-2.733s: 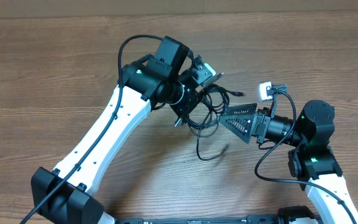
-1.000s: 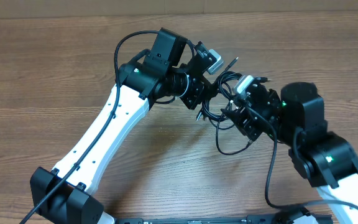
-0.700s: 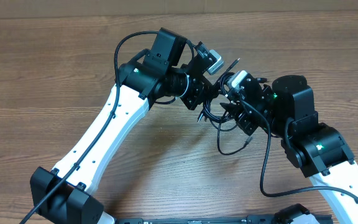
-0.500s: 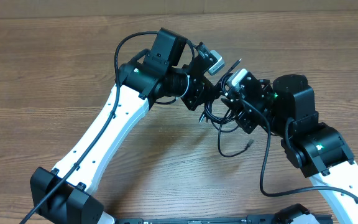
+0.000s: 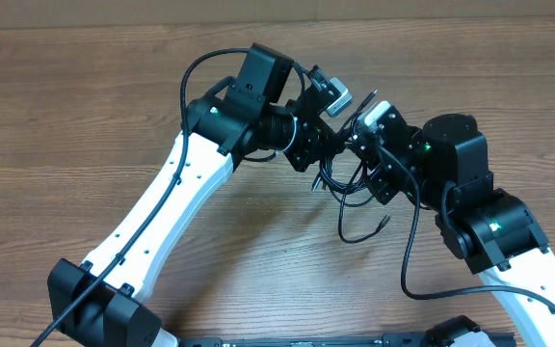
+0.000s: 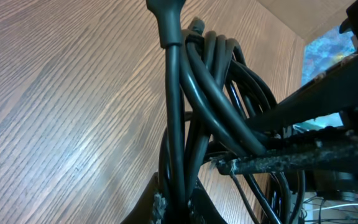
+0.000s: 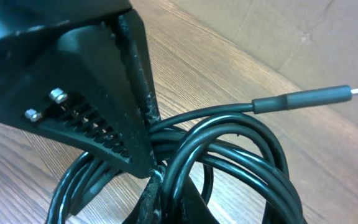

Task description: Untangle cables

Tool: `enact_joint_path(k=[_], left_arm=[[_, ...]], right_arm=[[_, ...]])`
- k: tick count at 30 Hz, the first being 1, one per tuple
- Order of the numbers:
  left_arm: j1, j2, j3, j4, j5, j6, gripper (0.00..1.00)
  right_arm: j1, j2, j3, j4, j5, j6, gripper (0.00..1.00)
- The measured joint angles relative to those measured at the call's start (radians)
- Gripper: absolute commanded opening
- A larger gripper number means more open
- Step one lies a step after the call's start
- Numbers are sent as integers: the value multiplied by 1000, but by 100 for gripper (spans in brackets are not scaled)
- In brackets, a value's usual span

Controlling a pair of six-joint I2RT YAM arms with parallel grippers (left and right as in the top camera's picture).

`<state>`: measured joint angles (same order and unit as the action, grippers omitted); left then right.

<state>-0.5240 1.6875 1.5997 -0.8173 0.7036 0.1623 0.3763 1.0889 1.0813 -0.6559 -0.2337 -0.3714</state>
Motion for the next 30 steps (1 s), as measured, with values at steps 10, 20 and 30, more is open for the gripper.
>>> enact_joint_path(k=[10, 20, 30], left_arm=[[9, 0, 0, -5, -51, -33, 4], [72, -2, 0, -28, -77, -164, 4], [208, 0, 1, -58, -186, -224, 4]], right_arm=[[-3, 0, 0, 0, -153, 44, 4], [-4, -64, 0, 5, -257, 55, 4], [4, -206, 0, -20, -333, 84, 4]])
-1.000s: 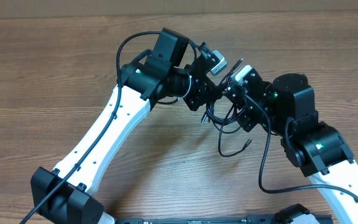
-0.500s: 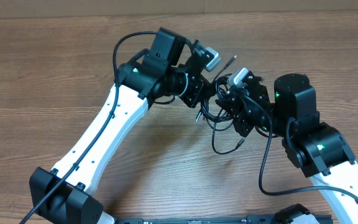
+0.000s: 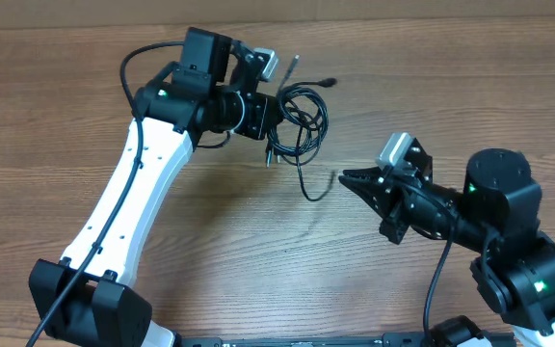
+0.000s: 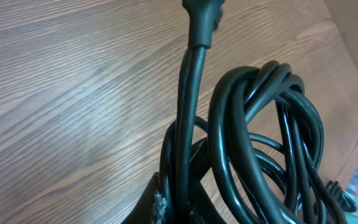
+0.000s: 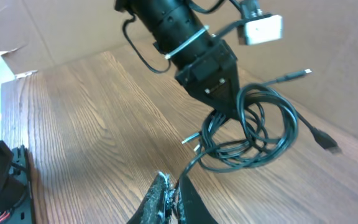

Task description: Untangle cables

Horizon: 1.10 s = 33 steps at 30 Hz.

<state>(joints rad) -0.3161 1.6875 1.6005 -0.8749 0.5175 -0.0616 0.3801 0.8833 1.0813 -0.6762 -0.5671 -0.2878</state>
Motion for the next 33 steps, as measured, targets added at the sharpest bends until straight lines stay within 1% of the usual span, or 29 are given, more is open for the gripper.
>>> enact_joint_path(k=[6, 10, 11, 12, 15, 16, 18, 19, 23, 24, 27, 29, 33], left_arm=[[-1, 0, 0, -16, 0, 18, 4], [-1, 0, 0, -20, 23, 82, 4], [-1, 0, 0, -20, 33, 97, 4], [-1, 0, 0, -21, 48, 119, 4], [-1, 0, 0, -21, 98, 185, 4], [-1, 0, 0, -20, 123, 219, 4], [-1, 0, 0, -20, 172, 287, 4], [-1, 0, 0, -20, 198, 329, 4], [-1, 0, 0, -20, 286, 468, 4], [-1, 0, 0, -20, 315, 517, 4], [-1, 0, 0, -20, 356, 604, 4], [-1, 0, 0, -20, 370, 640, 4], [-2, 0, 0, -17, 408, 673, 4]], right_arm=[[0, 7, 0, -51, 57, 21, 10], [0, 7, 0, -79, 117, 30, 15], [0, 7, 0, -80, 136, 36, 37], [0, 7, 0, -80, 154, 45, 48], [0, 7, 0, -82, 229, 98, 50], [0, 7, 0, -82, 256, 118, 53], [0, 7, 0, -83, 294, 155, 65], [0, 7, 0, -82, 309, 171, 69], [0, 7, 0, -84, 340, 208, 75], [0, 7, 0, -84, 340, 215, 76], [0, 7, 0, -84, 318, 225, 78], [0, 7, 0, -84, 291, 229, 79], [0, 13, 0, -83, 223, 234, 87]])
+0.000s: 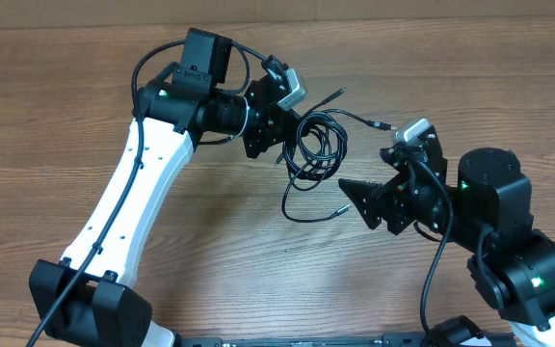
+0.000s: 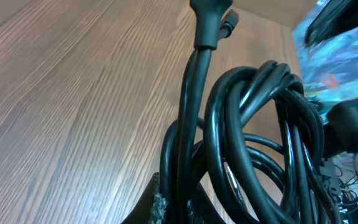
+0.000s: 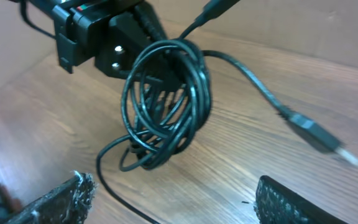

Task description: Untangle cables

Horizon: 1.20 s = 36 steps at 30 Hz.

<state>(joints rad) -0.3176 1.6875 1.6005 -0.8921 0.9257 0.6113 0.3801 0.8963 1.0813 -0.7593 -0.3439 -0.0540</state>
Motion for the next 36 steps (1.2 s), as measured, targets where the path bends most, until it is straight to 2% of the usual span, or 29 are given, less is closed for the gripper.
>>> enact_joint_path(k=[6, 9, 11, 12, 17, 18, 20, 24, 26, 28, 29, 35, 36], left_arm=[[-4, 0, 0, 6, 66, 31, 4], [-5, 0, 0, 6, 92, 40, 4], [-10, 0, 0, 6, 98, 43, 4], [-16, 0, 0, 6, 101, 43, 4], [-34, 0, 0, 5, 104, 47, 4], [-36, 0, 0, 5, 105, 47, 4], [-37, 0, 0, 5, 111, 47, 6], [-36, 0, 0, 3, 114, 51, 32], [-36, 0, 0, 2, 115, 40, 63], [-36, 0, 1, 5, 114, 42, 78], [-36, 0, 1, 6, 114, 41, 82], [-34, 0, 2, 6, 113, 35, 86], [-34, 0, 2, 6, 112, 34, 95]], right_arm=[[0, 44, 0, 1, -75, 2, 92], [0, 65, 0, 10, -92, 2, 87], [0, 76, 0, 33, -110, 5, 78], [0, 79, 0, 44, -122, 5, 68], [0, 84, 0, 80, -153, 1, 41], [0, 84, 0, 84, -154, 3, 28], [0, 84, 0, 86, -154, 8, 20], [-1, 84, 0, 85, -154, 11, 16], [0, 84, 0, 86, -157, 10, 15], [0, 84, 0, 83, -158, 9, 15], [0, 84, 0, 83, -158, 8, 15], [0, 84, 0, 84, -165, 8, 13], [0, 84, 0, 84, -164, 8, 13]])
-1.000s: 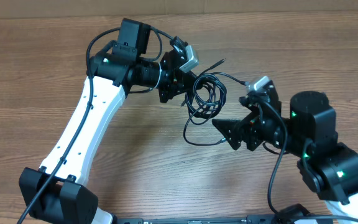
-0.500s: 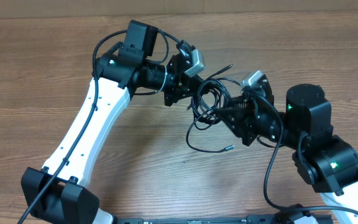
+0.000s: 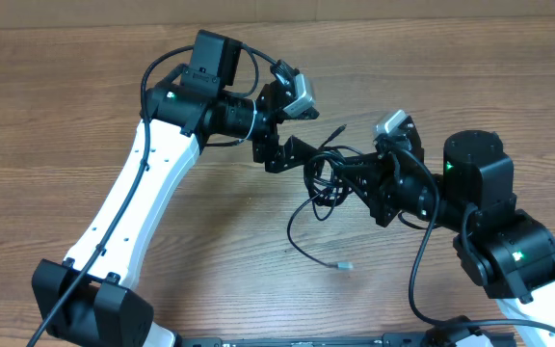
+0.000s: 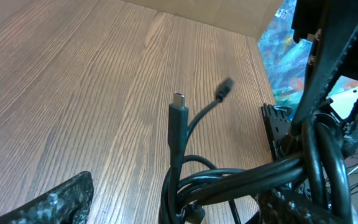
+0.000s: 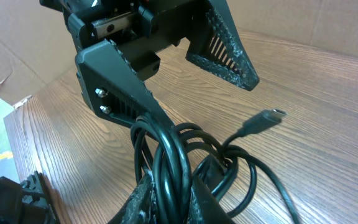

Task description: Untangle cables

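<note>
A tangled bundle of black cables [image 3: 324, 179] hangs between the two arms at mid-table. My right gripper [image 3: 341, 179] is shut on the bundle [image 5: 174, 163], several strands pinched between its fingers [image 5: 145, 200]. My left gripper [image 3: 295, 154] stands open around the same bundle [image 4: 229, 185], its fingers [image 4: 50, 200] spread wide and apart from the strands. A USB-C plug [image 4: 178, 101] sticks up from the coil, a second plug [image 4: 225, 89] beyond it. One loose strand trails down to a plug on the table [image 3: 339, 262]. In the right wrist view a plug [image 5: 268, 116] juts out to the right.
The wooden table [image 3: 85, 106] stretches all round. A cardboard wall [image 5: 316, 18] runs along the far edge. The two arms' fingers are close together over the table's middle.
My right gripper, open beside the bundle before, is now shut on it. My left gripper, shut on the bundle before, now stands open around it. The arms have come closer together.
At first both grippers were shut on the bundle at the table's middle. Then the left held it alone at the far left, with the right shut and apart. Then the right stood open near the bundle. Now the right holds it and the left is open.
</note>
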Tool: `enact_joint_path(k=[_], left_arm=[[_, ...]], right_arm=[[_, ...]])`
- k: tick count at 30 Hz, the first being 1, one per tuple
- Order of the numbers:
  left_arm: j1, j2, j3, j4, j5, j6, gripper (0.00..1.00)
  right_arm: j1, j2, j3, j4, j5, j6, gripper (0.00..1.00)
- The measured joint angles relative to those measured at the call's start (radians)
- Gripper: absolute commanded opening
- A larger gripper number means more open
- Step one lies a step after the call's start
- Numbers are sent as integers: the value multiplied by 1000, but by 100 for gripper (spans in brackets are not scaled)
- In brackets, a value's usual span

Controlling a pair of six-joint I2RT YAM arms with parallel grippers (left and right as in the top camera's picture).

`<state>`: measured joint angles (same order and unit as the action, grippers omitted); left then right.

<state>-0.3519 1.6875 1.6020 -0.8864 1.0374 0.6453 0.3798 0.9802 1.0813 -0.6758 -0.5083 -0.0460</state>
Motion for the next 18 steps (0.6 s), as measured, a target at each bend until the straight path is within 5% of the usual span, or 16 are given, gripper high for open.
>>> enact_joint_path(k=[9, 18], left_arm=[[0, 0, 1, -6, -19, -26, 100], [-2, 0, 2, -33, -195, -151, 100]], right_arm=[[0, 0, 0, -6, -4, -3, 10], [0, 1, 0, 2, 21, 8, 8]])
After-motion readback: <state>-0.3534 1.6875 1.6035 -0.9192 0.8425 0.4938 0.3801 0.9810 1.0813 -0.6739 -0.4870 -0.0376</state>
